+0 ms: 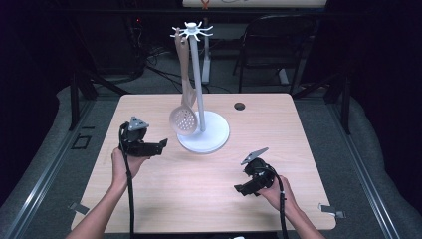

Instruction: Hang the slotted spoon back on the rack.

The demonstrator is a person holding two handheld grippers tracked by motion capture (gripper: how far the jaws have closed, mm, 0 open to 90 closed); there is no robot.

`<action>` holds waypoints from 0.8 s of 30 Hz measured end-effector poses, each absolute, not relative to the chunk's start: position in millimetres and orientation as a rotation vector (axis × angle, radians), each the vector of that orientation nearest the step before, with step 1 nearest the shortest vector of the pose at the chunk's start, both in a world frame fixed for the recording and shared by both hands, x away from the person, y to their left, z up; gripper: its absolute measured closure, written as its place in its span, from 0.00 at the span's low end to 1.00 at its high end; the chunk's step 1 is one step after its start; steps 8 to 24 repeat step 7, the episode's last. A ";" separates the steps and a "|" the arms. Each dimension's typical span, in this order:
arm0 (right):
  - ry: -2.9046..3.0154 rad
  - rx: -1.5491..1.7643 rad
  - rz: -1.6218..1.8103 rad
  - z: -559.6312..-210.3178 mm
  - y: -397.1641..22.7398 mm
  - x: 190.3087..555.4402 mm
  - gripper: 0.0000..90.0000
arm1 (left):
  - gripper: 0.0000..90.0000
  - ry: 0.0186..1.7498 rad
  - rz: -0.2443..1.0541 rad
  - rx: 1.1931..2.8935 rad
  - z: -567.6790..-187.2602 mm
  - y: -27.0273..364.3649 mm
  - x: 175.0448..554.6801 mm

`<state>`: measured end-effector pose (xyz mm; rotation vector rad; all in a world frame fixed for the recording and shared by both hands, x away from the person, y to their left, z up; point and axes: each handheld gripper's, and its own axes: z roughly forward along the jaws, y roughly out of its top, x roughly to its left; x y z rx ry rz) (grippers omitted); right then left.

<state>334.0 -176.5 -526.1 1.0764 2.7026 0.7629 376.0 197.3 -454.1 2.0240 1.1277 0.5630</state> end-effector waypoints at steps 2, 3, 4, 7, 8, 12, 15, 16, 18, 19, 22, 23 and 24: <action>2.705 1.074 0.762 -525.5 -176.1 334.0 0.22 | 0.16 1.126 0.561 2.057 -459.7 196.1 374.0; 2.700 1.075 0.776 -525.7 -175.6 334.3 0.22 | 0.16 1.131 0.555 2.054 -461.5 197.1 373.2; 2.694 1.078 0.777 -525.4 -175.2 334.5 0.22 | 0.15 1.139 0.552 2.051 -463.5 197.9 373.2; 2.693 1.065 0.774 -524.4 -174.9 335.5 0.21 | 0.12 1.166 0.548 2.061 -470.5 202.4 376.4; 2.693 1.065 0.774 -524.4 -174.9 335.5 0.21 | 0.12 1.166 0.548 2.061 -470.5 202.4 376.4; 2.693 1.065 0.774 -524.4 -174.9 335.5 0.21 | 0.12 1.166 0.548 2.061 -470.5 202.4 376.4; 2.693 1.065 0.774 -524.4 -174.9 335.5 0.21 | 0.12 1.166 0.548 2.061 -470.5 202.4 376.4; 2.693 1.065 0.774 -524.4 -174.9 335.5 0.21 | 0.12 1.166 0.548 2.061 -470.5 202.4 376.4; 2.693 1.065 0.774 -524.4 -174.9 335.5 0.21 | 0.12 1.166 0.548 2.061 -470.5 202.4 376.4; 2.693 1.065 0.774 -524.4 -174.9 335.5 0.21 | 0.12 1.166 0.548 2.061 -470.5 202.4 376.4; 2.693 1.065 0.774 -524.4 -174.9 335.5 0.21 | 0.12 1.166 0.548 2.061 -470.5 202.4 376.4; 2.693 1.065 0.774 -524.4 -174.9 335.5 0.21 | 0.12 1.166 0.548 2.061 -470.5 202.4 376.4; 2.693 1.065 0.774 -524.4 -174.9 335.5 0.21 | 0.12 1.166 0.548 2.061 -470.5 202.4 376.4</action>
